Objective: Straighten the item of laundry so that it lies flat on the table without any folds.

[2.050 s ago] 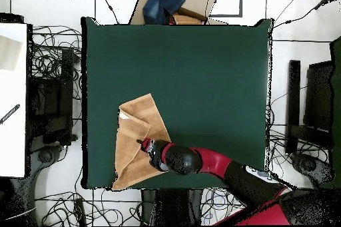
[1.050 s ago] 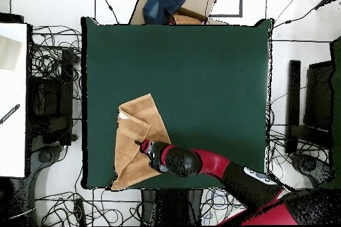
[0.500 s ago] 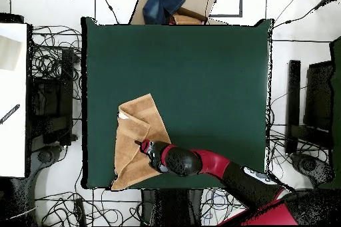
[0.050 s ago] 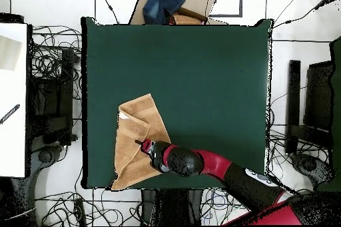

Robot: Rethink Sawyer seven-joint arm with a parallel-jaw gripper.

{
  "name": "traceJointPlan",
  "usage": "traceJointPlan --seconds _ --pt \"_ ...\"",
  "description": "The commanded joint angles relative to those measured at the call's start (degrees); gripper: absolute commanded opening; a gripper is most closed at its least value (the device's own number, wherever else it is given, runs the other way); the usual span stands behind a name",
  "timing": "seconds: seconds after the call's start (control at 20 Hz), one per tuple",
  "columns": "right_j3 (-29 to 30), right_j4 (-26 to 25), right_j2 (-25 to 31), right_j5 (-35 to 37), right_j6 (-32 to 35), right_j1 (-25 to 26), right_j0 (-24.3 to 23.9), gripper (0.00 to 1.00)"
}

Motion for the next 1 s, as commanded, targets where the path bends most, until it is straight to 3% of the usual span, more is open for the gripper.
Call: traceJointPlan --seconds 0.05,1.0 --pt "-5.3 -1.9 4.9 5.1 -5.9 4.4 -0.5 1.0" --pt "-7.8 -3.9 4.3 2.9 -5.4 8.7 1.2 1.0"
